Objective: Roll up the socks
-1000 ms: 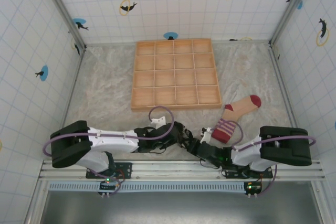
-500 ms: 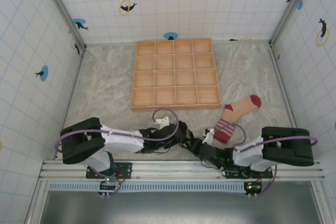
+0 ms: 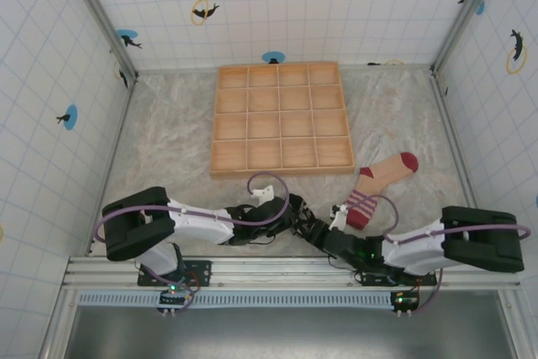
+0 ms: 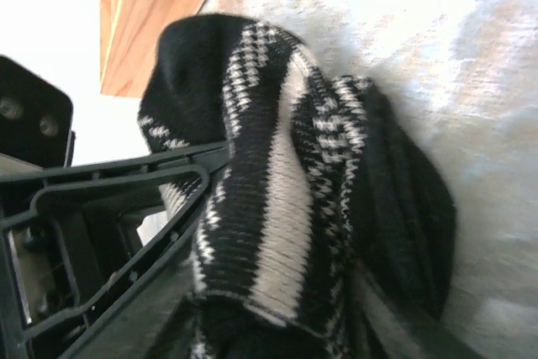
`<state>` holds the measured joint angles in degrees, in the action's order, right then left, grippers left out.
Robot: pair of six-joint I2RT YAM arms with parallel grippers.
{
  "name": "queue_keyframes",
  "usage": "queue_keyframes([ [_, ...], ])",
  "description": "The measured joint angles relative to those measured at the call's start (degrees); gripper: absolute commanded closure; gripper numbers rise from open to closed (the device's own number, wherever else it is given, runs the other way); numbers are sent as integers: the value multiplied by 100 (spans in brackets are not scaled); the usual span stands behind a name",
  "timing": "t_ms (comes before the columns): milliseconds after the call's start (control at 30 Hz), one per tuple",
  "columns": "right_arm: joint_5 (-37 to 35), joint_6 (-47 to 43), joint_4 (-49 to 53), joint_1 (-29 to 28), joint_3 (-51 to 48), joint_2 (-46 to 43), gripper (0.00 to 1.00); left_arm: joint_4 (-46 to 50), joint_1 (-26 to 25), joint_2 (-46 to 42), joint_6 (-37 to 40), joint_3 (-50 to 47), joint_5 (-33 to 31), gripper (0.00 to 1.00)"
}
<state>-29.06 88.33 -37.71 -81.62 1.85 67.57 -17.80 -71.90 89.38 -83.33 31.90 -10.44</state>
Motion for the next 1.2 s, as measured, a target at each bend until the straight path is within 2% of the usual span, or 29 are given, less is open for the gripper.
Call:
queue_keyframes([
  [200,173,-841,1517,332,-9,-1539,25,-42,85,-9,643,13,155,93],
  [300,341,-1204,2216,748,-9,-2177,21,-70,153,-26,979,9,293,94],
  [433,719,-1598,2887,1320,-9,-2581,19,-101,188,-35,1331,9,411,94],
  [667,1528,-2055,3235,1867,306,-2345,23,-208,188,-35,1722,-11,535,96],
  [933,2326,-2258,2796,1902,739,-1294,24,-354,188,-35,1751,-85,535,96],
  [1067,2577,-2253,2608,1908,737,-1198,24,-374,195,-35,1746,-114,533,96],
  [1200,2693,-2236,2557,1919,699,-1196,28,-420,195,-35,1733,-131,533,96],
])
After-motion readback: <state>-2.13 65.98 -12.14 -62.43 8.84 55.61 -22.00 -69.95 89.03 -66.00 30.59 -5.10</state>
